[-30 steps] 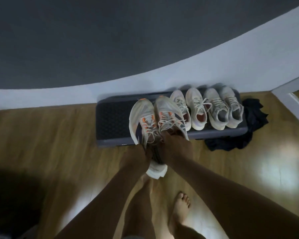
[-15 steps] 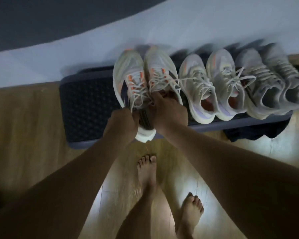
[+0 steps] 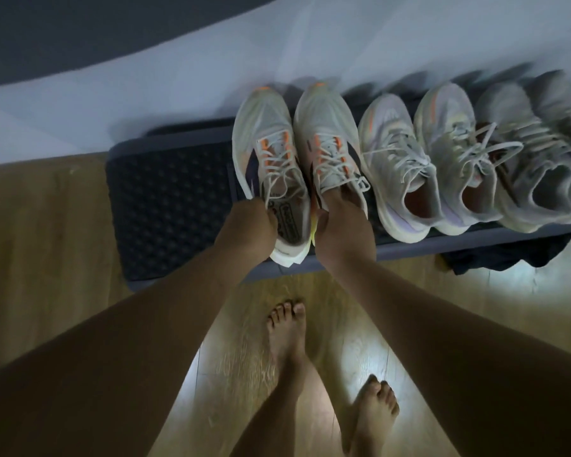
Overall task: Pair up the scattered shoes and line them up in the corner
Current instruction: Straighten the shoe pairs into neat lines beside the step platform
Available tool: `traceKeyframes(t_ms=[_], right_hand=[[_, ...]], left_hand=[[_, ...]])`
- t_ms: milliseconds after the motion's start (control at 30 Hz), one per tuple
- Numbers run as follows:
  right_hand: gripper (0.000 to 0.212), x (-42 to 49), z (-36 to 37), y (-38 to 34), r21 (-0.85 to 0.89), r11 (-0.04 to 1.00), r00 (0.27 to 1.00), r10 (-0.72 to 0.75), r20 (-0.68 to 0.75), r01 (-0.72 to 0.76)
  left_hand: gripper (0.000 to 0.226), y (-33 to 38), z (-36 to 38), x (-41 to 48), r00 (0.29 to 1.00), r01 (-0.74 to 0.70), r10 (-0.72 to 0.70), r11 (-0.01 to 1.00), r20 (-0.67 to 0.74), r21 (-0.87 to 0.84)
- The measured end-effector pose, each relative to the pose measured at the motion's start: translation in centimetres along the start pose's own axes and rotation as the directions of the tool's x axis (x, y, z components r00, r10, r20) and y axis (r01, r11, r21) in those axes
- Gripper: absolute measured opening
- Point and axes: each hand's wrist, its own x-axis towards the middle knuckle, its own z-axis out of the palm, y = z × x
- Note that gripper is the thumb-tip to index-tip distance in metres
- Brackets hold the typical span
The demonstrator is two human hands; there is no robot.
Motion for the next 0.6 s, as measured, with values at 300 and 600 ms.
traceKeyframes(t_ms=[300,600], right_hand=[[0.025,0.7,-1.5,-0.6,0.048,0.997,0.974,0.056,0.22,-0.068],[0.053,-7.3,-11.0,-3.8,0.209,0.972,0.985,0.078,0.151,-0.109]], left_hand=[[0.036,-2.2,-0.2,-0.4,0.987,-0.127,0.12,0.99,0.107,0.054],[0.036,3.2,-4.1,-10.4,0.99,-0.139,0.14,0.99,0.029,-0.027]])
